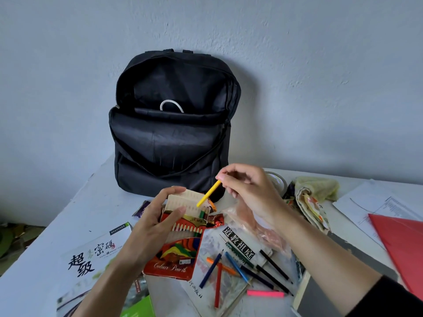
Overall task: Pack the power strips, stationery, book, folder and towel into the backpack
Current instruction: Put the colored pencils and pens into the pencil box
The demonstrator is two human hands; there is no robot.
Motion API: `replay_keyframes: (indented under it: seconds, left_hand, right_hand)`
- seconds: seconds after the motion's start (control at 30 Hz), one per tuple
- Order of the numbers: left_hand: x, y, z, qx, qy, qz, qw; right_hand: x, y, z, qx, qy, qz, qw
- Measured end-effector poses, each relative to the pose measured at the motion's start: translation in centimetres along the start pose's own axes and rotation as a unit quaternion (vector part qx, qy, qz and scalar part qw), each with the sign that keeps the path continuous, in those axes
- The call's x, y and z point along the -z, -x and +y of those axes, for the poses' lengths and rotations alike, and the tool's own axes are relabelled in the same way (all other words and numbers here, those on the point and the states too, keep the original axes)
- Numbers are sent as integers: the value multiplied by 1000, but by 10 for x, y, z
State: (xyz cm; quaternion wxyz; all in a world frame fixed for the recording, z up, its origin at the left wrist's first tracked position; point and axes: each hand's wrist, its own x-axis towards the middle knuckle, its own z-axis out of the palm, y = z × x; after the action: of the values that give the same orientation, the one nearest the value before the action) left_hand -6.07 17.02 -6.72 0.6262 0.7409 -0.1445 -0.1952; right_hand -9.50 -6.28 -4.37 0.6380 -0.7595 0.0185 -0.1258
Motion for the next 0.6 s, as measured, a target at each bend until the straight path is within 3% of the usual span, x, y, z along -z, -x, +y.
replay_keyframes:
  seconds: [0.17, 0.4, 0.53, 0.6]
  left_hand:
    - [3, 6, 8, -17, 11, -28, 999]
    - [13, 8, 2, -1, 20, -16, 1000]
    - [18, 9, -8, 38, 51, -18, 998]
    - [20, 7, -11, 51, 61, -14, 997]
  right_hand:
    - [-21, -1, 1, 47, 163, -32, 985]
    - [-38, 11, 17, 45, 168, -103, 979]
    - [-34, 15, 28, 17, 88, -45, 995]
    - [-25, 16, 34, 13, 129, -30, 991]
